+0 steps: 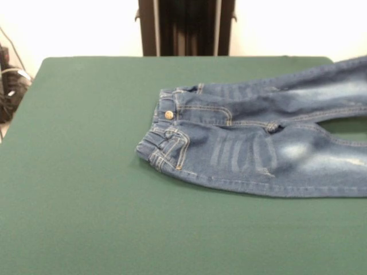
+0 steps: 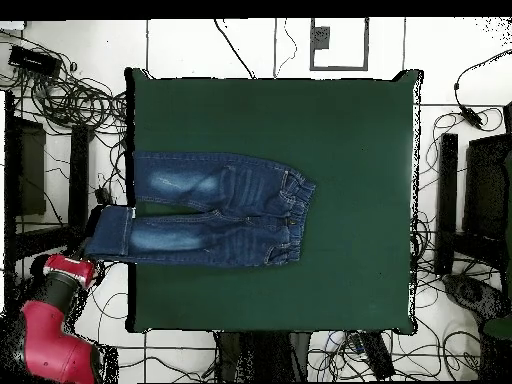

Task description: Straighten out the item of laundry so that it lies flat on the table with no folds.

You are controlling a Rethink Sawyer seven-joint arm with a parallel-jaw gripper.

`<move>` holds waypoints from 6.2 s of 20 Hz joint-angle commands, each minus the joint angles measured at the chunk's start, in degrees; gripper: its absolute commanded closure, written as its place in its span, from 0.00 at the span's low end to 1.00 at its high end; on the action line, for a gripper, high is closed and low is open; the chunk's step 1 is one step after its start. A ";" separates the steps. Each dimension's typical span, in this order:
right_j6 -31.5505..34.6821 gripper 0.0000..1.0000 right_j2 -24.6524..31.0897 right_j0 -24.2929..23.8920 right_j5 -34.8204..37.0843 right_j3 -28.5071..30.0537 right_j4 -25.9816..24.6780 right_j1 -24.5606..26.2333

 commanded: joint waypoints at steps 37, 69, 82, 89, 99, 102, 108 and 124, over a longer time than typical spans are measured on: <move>30.22 0.00 16.73 -17.12 17.23 19.56 -29.45 -11.00; 22.84 0.00 0.29 -42.98 20.07 17.22 -59.80 -15.44; 16.38 0.00 5.24 -65.84 30.00 2.30 -75.46 -14.89; 18.87 0.00 11.13 -71.77 35.17 1.52 -80.58 -17.17; 18.79 0.00 23.08 -80.37 40.21 -0.45 -84.68 -16.45; 18.11 0.00 25.21 -81.82 43.94 -1.87 -84.27 -15.85; 15.48 0.00 27.58 -84.00 46.76 -6.78 -85.97 -13.02; 23.78 0.00 21.38 -76.87 50.31 -13.36 -85.04 -7.71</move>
